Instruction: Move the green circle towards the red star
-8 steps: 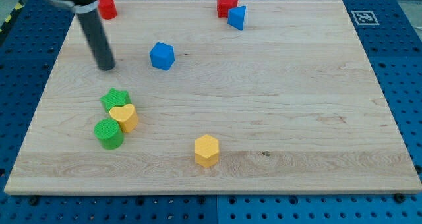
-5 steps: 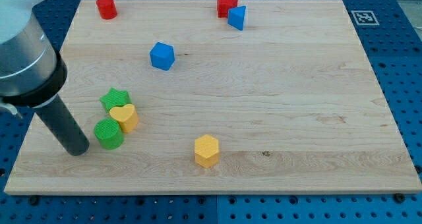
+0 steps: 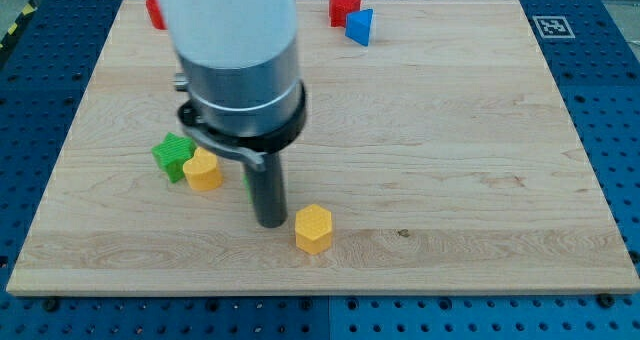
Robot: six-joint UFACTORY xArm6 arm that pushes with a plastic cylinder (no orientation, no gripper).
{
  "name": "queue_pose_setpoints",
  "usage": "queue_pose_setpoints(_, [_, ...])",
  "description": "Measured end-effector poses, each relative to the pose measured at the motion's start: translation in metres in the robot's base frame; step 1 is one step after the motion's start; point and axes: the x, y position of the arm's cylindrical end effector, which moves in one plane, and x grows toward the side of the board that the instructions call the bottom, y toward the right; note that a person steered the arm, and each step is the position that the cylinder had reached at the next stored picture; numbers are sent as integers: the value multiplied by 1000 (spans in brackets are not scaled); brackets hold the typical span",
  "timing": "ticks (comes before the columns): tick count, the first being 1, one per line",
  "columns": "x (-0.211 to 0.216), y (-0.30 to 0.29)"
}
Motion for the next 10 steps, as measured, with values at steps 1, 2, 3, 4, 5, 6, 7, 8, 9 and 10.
queue_pose_setpoints(1, [-16,10])
queue_pose_setpoints(2, [7,10])
queue_pose_setpoints(3, [22,7])
queue_pose_setpoints(4, [6,5])
queue_pose_setpoints(5, [5,-1])
queue_pose_setpoints(6, [8,-22])
queue_pose_setpoints(7, [8,-32])
queue_pose_setpoints(8, [8,-32])
queue_pose_setpoints(9, [6,-32])
queue_pose_setpoints(10, [-2,-29])
